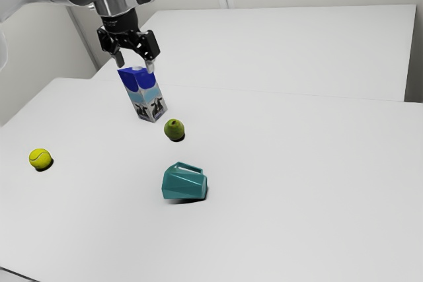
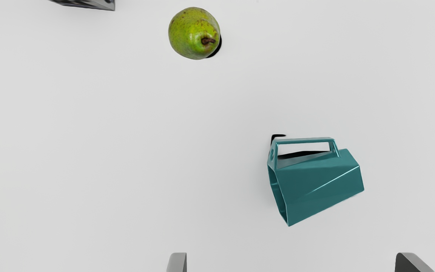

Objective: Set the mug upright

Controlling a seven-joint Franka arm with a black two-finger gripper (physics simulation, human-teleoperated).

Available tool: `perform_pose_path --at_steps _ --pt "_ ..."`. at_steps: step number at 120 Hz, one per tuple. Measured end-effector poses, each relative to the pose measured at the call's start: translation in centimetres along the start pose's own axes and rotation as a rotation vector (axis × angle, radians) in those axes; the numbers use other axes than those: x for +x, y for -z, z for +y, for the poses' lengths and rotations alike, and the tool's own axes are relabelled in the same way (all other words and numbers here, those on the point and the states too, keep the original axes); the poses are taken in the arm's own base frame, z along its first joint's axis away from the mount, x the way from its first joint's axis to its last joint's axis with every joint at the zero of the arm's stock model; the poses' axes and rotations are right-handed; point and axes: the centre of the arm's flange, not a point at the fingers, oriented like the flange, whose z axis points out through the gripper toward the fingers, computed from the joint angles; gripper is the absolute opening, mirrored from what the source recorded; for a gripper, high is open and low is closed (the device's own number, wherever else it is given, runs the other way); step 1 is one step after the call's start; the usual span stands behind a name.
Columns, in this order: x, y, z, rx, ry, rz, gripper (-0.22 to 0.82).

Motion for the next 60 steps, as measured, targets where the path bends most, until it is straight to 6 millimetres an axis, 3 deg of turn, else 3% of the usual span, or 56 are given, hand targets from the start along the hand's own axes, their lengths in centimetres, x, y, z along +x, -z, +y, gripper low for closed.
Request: perform_pose_path --at_steps 43,60 --pt "-0.4 -1.1 -1.4 -0.027 0.042 -0.036 0.6" --pt "-1.2 -4.1 -0.8 -0.088 0.05 -0.098 0.6"
